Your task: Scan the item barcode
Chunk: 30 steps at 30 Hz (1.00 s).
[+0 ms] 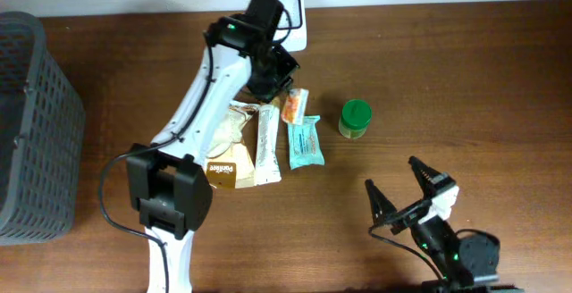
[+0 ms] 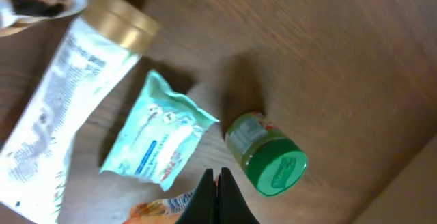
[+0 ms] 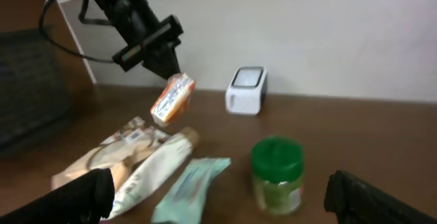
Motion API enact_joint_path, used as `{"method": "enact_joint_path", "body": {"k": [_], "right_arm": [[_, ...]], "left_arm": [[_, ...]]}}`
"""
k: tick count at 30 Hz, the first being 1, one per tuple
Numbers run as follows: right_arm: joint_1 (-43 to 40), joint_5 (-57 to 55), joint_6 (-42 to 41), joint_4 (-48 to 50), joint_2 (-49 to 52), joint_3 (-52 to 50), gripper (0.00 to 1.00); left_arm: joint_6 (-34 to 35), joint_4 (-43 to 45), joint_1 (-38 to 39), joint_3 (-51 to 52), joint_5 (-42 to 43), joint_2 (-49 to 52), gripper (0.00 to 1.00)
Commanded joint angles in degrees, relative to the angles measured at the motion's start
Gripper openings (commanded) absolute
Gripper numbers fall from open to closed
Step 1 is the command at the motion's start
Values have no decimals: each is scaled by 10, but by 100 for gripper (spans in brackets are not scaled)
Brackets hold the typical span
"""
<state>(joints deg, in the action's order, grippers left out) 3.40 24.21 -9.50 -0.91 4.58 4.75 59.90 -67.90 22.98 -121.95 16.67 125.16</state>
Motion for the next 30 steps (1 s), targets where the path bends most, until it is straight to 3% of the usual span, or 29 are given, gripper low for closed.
{"method": "enact_joint_path", "body": {"k": [1, 9, 15, 17, 19, 22, 26, 30], "right_arm": [[-1, 22, -23, -49, 88, 115, 98], [0, 57, 19, -305, 444, 459, 98], [0, 173, -4, -270, 635, 538, 98], [4, 198, -29, -238, 699, 538, 88], [17, 205, -68, -213, 751, 538, 86], [60, 207, -76, -170, 829, 538, 74], [105, 196, -84, -107, 878, 538, 70], [141, 101, -121, -83, 887, 538, 65]], "left_arm": [[12, -7, -2, -3, 20, 2, 0], [24, -16, -2, -3, 20, 1, 0], [83, -27, -2, -3, 20, 2, 0], [91, -27, -2, -3, 20, 1, 0], [91, -27, -2, -3, 20, 2, 0], [91, -29, -2, -3, 0, 2, 0], [91, -38, -2, -3, -17, 2, 0], [107, -50, -2, -3, -17, 2, 0]]}}
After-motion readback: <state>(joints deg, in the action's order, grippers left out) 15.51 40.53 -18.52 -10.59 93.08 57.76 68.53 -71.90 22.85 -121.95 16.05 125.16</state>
